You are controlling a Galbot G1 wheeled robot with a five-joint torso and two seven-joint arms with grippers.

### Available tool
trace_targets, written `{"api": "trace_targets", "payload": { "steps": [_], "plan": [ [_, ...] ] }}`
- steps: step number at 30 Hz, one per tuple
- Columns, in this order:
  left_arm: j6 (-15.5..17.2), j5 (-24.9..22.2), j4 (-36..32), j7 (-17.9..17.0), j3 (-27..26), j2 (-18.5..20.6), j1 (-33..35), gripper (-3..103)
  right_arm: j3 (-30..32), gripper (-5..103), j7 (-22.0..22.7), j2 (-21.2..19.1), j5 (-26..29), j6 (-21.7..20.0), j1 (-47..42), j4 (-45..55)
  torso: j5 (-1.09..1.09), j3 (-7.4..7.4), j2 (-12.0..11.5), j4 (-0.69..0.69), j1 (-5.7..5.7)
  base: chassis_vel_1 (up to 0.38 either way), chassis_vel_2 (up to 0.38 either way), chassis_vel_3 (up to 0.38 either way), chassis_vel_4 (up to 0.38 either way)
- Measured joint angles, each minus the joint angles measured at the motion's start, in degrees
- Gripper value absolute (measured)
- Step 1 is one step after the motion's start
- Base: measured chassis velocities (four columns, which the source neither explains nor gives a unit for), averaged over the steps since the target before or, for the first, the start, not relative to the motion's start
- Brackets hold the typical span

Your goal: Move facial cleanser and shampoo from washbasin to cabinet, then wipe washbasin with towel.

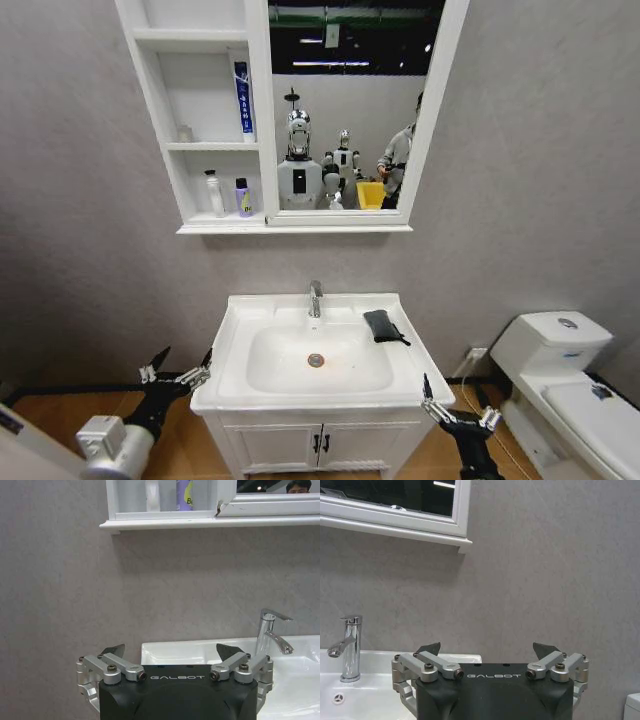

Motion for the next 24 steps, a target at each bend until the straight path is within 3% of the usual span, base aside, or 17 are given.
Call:
{"api": "trace_targets", "payload": {
  "steps": [7, 9, 10, 13, 14, 17, 18, 19, 20, 22, 24],
  "plan": [
    [0.0, 0.5, 0.2, 0.1, 0.5, -0.3, -0.2, 100, -0.5, 100, 0.5, 0.1, 0.1, -0.9, -0.4, -0.6, 0.00, 0.00, 0.0, 0.01, 0.01, 0.000, 0.000, 0.000, 0.000],
    [0.0, 0.5, 0.3, 0.1, 0.5, -0.2, -0.3, 100, 0.0, 100, 3.4, -0.6, 1.3, -5.6, 1.3, -0.7, 0.00, 0.00, 0.0, -0.01, 0.00, 0.000, 0.000, 0.000, 0.000],
    [0.0, 0.5, 0.3, 0.1, 0.5, -0.2, -0.3, 100, 0.0, 100, 3.4, -0.6, 1.3, -5.6, 1.3, -0.7, 0.00, 0.00, 0.0, -0.01, 0.00, 0.000, 0.000, 0.000, 0.000],
    [0.1, 0.4, 0.4, 0.1, 0.6, -0.1, -0.4, 100, 1.7, 100, 5.9, -4.4, 11.5, -15.2, 7.1, -1.2, 0.00, 0.00, 0.0, 0.00, 0.00, 0.000, 0.000, 0.000, 0.000],
    [0.1, 0.4, 0.4, 0.1, 0.6, -0.1, -0.4, 100, 1.7, 100, 5.9, -4.4, 11.5, -15.2, 7.1, -1.2, 0.00, 0.00, 0.0, 0.00, 0.00, 0.000, 0.000, 0.000, 0.000],
    [0.1, 0.3, 0.4, 0.1, 0.6, 0.0, -0.5, 100, 1.8, 100, 8.0, -11.1, 22.3, -24.8, 17.0, -4.0, 0.02, 0.01, 0.0, 0.00, 0.01, 0.000, 0.000, 0.000, 0.000],
    [0.1, 0.3, 0.4, 0.1, 0.6, 0.0, -0.5, 100, 1.8, 100, 8.0, -11.1, 22.3, -24.8, 17.0, -4.0, 0.02, 0.01, 0.0, 0.00, 0.01, 0.000, 0.000, 0.000, 0.000],
    [0.1, 0.3, 0.4, 0.1, 0.6, 0.0, -0.5, 100, 1.0, 100, 8.4, -14.2, 24.8, -27.3, 21.2, -5.7, 0.02, 0.01, 0.0, 0.04, 0.02, 0.000, 0.000, 0.000, 0.000],
    [0.1, 0.3, 0.4, 0.1, 0.6, 0.0, -0.5, 100, 1.0, 100, 8.4, -14.2, 24.8, -27.3, 21.2, -5.7, 0.02, 0.01, 0.0, 0.04, 0.02, 0.000, 0.000, 0.000, 0.000],
    [0.1, 0.2, 0.5, 0.1, 0.6, 0.1, -0.5, 100, -1.8, 100, 8.6, -19.8, 28.7, -30.5, 29.1, -10.6, 0.01, 0.02, 0.0, 0.03, 0.02, 0.000, 0.000, 0.000, 0.000],
    [0.1, 0.2, 0.5, 0.1, 0.6, 0.1, -0.6, 100, -3.4, 100, 8.2, -21.8, 29.7, -31.2, 32.4, -13.4, 0.01, 0.02, 0.0, 0.03, 0.03, 0.000, 0.000, 0.000, 0.000]
  ]
}}
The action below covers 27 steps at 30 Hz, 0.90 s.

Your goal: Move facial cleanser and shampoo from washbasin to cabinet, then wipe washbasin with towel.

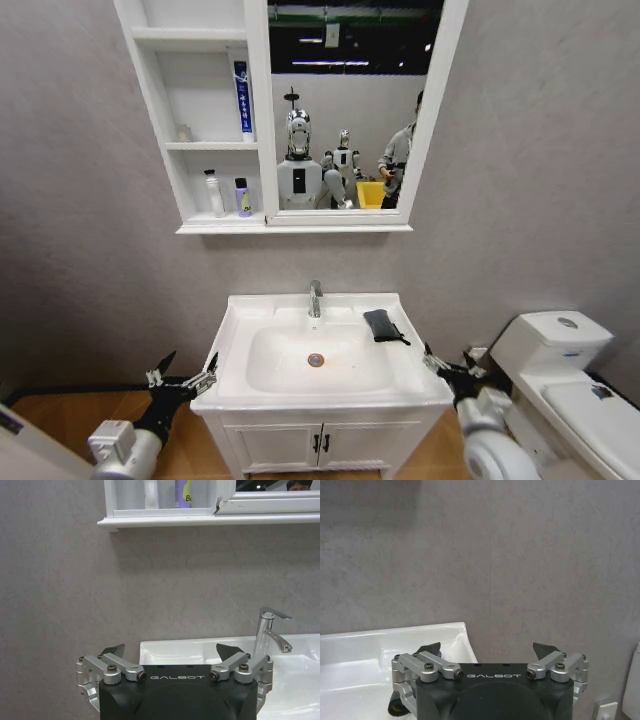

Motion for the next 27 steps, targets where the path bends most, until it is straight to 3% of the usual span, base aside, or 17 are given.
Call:
{"api": "trace_targets", "payload": {
  "steps": [4, 6, 13, 23, 27],
  "plan": [
    [0.0, 0.0, 0.0, 0.0, 0.0, 0.0, 0.0, 100, -4.2, 100, -2.9, -2.9, 3.9, -1.0, 6.8, -5.9, -0.01, 0.00, 0.0, -0.04, 0.00, 0.000, 0.000, 0.000, 0.000],
    [0.0, -0.1, 0.0, 0.0, 0.0, 0.1, 0.0, 100, -9.1, 100, -6.2, -4.2, 5.9, -1.0, 13.2, -10.8, -0.02, 0.00, 0.0, -0.05, -0.01, 0.000, 0.000, 0.000, 0.000],
    [0.1, -0.1, 0.1, 0.0, 0.0, 0.1, 0.0, 100, -24.9, 100, -6.4, -2.0, 5.9, -3.0, 32.3, -28.1, 0.00, 0.01, 0.0, -0.01, 0.00, 0.000, 0.000, 0.000, 0.000],
    [0.1, -0.1, 0.1, 0.0, 0.0, 0.1, 0.0, 100, -30.0, 102, -5.7, 2.6, 4.7, -5.3, 40.0, -36.5, -0.02, -0.01, 0.0, -0.01, -0.01, 0.000, 0.000, 0.000, 0.000],
    [0.1, -0.1, 0.1, 0.0, 0.0, 0.1, 0.0, 100, -29.4, 93, -4.7, 2.9, 3.3, -6.6, 38.3, -36.6, -0.02, -0.01, 0.0, -0.03, -0.01, 0.000, 0.000, 0.000, 0.000]
  ]
}}
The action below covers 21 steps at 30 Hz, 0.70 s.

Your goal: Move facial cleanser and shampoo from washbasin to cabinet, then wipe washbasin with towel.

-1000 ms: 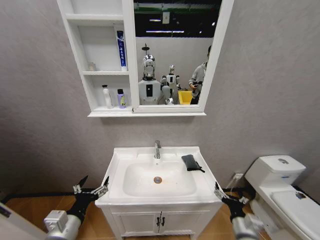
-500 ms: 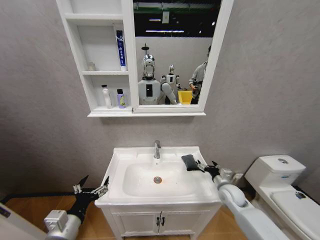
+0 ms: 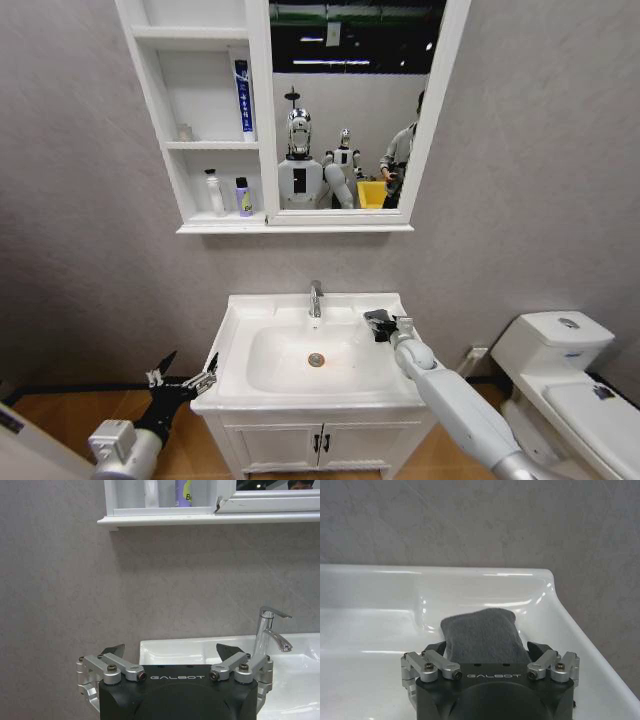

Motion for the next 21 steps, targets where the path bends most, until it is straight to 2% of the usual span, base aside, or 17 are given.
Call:
{"api": "trace_targets", "payload": {
  "steps": [5, 7, 10, 12, 13, 15, 16, 18, 19, 20, 21],
  "plan": [
    [0.0, 0.0, 0.0, 0.0, 0.0, 0.0, 0.0, 100, 0.7, 91, 0.3, -0.1, -1.1, -0.4, -0.8, -0.2, 0.00, -0.01, 0.0, 0.00, -0.01, 0.000, 0.000, 0.000, 0.000],
    [0.0, 0.0, 0.0, 0.0, 0.0, 0.0, 0.0, 100, 0.9, 83, -0.2, 0.0, -1.4, -0.5, -0.7, -0.9, 0.00, 0.00, 0.0, 0.02, -0.01, 0.000, 0.000, 0.000, 0.000],
    [0.0, 0.0, 0.0, 0.0, 0.0, 0.0, 0.0, 100, 0.9, 78, -0.2, 0.0, -1.4, -0.6, -0.7, -0.9, 0.00, -0.01, 0.0, 0.02, -0.01, 0.000, 0.000, 0.000, 0.000],
    [0.0, 0.0, 0.0, 0.0, 0.0, 0.0, 0.0, 100, 0.8, 66, -0.3, 0.1, -1.4, -0.8, -0.8, -0.6, 0.00, -0.01, 0.0, 0.02, -0.01, 0.000, 0.000, 0.000, 0.000],
    [0.0, 0.0, 0.0, 0.0, 0.0, 0.0, 0.0, 100, 0.8, 66, -0.3, 0.1, -1.4, -0.8, -0.8, -0.6, 0.00, -0.01, 0.0, 0.02, -0.01, 0.000, 0.000, 0.000, 0.000],
    [0.0, 0.0, 0.0, 0.0, 0.0, 0.0, 0.0, 100, 0.8, 56, -0.2, 0.4, -1.4, -0.8, -0.8, -0.5, -0.01, -0.01, 0.0, 0.01, -0.01, 0.000, 0.000, 0.000, 0.000],
    [0.0, 0.0, 0.0, 0.0, 0.0, 0.0, 0.0, 100, 0.8, 56, -0.2, 0.4, -1.4, -0.8, -0.8, -0.5, -0.01, -0.01, 0.0, 0.01, -0.01, 0.000, 0.000, 0.000, 0.000],
    [0.0, 0.0, 0.0, 0.0, 0.0, 0.0, 0.0, 100, 1.1, 45, -0.3, 0.9, -1.4, -0.7, -0.8, -0.7, -0.01, -0.01, 0.0, 0.02, -0.01, 0.000, 0.000, 0.000, 0.000],
    [0.0, 0.0, 0.0, 0.0, 0.0, 0.0, 0.0, 100, 1.1, 45, -0.3, 0.9, -1.4, -0.7, -0.8, -0.7, -0.01, -0.01, 0.0, 0.02, -0.01, 0.000, 0.000, 0.000, 0.000],
    [0.0, 0.0, 0.0, 0.0, 0.0, 0.0, 0.0, 100, 1.3, 34, -0.3, 1.0, -1.4, -0.7, -0.9, -0.6, -0.01, -0.01, 0.0, 0.02, -0.01, 0.000, 0.000, 0.000, 0.000],
    [0.0, 0.0, 0.0, 0.0, 0.0, 0.0, 0.0, 100, 1.5, 29, -0.3, 1.0, -1.3, -0.7, -1.2, -0.5, -0.01, -0.01, 0.0, 0.02, -0.01, 0.000, 0.000, 0.000, 0.000]
  ]
}}
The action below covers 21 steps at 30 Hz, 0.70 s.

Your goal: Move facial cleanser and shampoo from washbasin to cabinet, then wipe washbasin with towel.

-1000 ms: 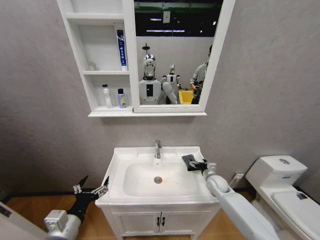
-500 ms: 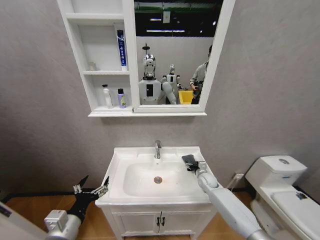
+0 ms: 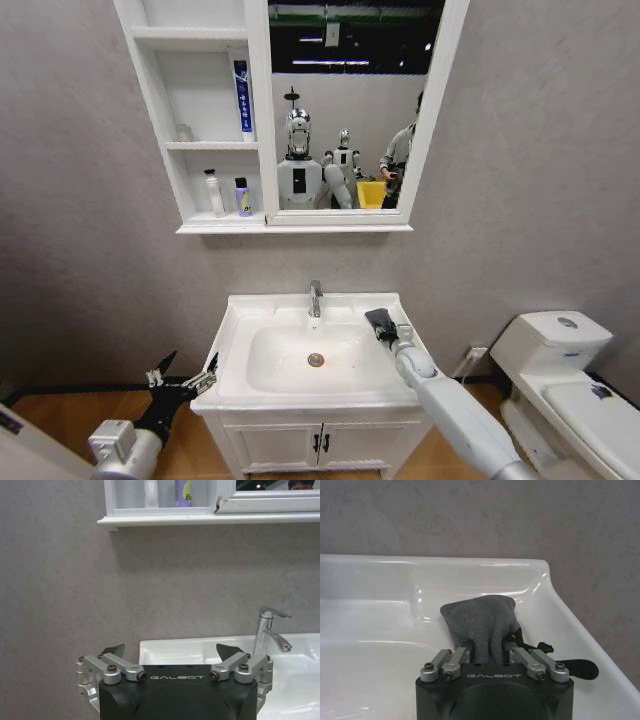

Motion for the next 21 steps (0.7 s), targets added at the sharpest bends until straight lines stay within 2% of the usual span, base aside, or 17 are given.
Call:
{"api": "trace_targets", "payload": {
  "steps": [3, 4, 6, 8, 10, 13, 16, 19, 21],
  "plan": [
    [0.0, 0.0, 0.0, 0.0, 0.0, 0.0, 0.0, 100, 0.1, 29, 0.0, 0.0, 0.1, 0.0, -0.3, 0.2, 0.00, 0.00, 0.0, 0.00, 0.00, 0.000, 0.000, 0.000, 0.000],
    [0.0, 0.0, 0.0, 0.0, 0.0, 0.0, 0.0, 100, 0.4, 18, 0.0, -0.1, 0.2, 0.1, -0.7, 0.8, 0.01, 0.00, 0.0, 0.00, 0.00, 0.000, 0.000, 0.000, 0.000],
    [0.0, 0.0, 0.0, 0.0, 0.0, 0.0, 0.0, 100, 0.8, 8, 0.6, -0.8, 0.7, -0.1, -2.1, 3.9, 0.03, 0.01, 0.0, 0.00, 0.00, 0.000, 0.000, 0.000, 0.000],
    [0.0, 0.0, 0.0, 0.0, 0.0, 0.0, 0.0, 100, 0.9, 5, 1.4, -1.4, 1.5, -0.5, -3.0, 6.1, 0.03, 0.01, 0.0, -0.01, 0.01, 0.000, 0.000, 0.000, 0.000],
    [0.0, 0.0, 0.0, 0.0, 0.0, 0.0, 0.0, 100, 0.9, 4, 3.1, -2.3, 3.1, -1.3, -4.4, 9.9, 0.00, 0.00, 0.0, -0.01, 0.00, 0.000, 0.000, 0.000, 0.000],
    [0.0, 0.0, 0.0, 0.0, 0.0, 0.0, 0.0, 100, -0.9, 4, 8.3, -3.4, 7.8, -4.1, -7.9, 19.2, -0.01, 0.00, 0.0, 0.00, 0.00, 0.000, 0.000, 0.000, 0.000],
    [0.0, 0.0, 0.0, 0.0, 0.0, 0.0, 0.0, 100, -2.0, 4, 10.0, -3.4, 8.4, -4.7, -8.6, 20.7, 0.00, 0.00, 0.0, 0.00, 0.00, 0.000, 0.000, 0.000, 0.000],
    [0.0, 0.0, 0.0, 0.0, 0.0, 0.0, 0.0, 100, -7.4, 4, 17.1, -3.5, 10.2, -8.3, -10.5, 23.6, 0.00, 0.00, 0.0, 0.00, 0.00, 0.000, 0.000, 0.000, 0.000],
    [0.0, 0.0, 0.0, 0.0, 0.0, 0.0, 0.0, 100, -8.4, 4, 18.7, -3.3, 10.4, -9.0, -10.5, 23.6, 0.00, 0.00, 0.0, -0.01, 0.00, 0.000, 0.000, 0.000, 0.000]
  ]
}}
